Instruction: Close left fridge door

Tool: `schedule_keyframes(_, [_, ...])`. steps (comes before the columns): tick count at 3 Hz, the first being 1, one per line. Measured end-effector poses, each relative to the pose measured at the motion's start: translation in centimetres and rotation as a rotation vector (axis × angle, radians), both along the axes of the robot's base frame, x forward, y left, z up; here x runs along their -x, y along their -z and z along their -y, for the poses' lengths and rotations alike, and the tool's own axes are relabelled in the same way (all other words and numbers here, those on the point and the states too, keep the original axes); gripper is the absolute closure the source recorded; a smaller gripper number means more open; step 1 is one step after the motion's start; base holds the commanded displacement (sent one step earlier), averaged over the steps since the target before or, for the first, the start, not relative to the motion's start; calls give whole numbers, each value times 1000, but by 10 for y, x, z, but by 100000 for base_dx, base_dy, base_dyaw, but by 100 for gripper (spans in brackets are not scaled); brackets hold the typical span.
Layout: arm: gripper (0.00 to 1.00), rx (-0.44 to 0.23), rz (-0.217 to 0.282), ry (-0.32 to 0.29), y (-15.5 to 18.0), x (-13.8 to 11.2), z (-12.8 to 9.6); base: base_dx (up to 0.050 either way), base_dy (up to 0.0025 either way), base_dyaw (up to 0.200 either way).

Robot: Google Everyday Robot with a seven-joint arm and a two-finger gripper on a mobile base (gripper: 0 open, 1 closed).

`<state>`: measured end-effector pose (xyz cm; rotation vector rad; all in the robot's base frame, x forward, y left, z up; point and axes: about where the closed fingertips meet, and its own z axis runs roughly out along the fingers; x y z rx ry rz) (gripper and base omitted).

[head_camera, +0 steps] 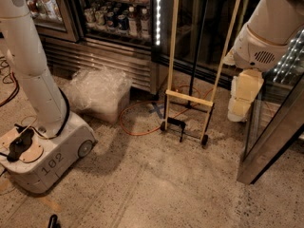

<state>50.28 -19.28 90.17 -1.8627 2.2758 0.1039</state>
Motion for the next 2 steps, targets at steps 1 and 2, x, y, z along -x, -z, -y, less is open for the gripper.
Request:
schedule_keyframes(1, [0,-142,-25,-59,5,-9,7,0,0,0])
schedule_keyframes(2, [0,-173,-9,-73,4,-16,-1,0,0,0])
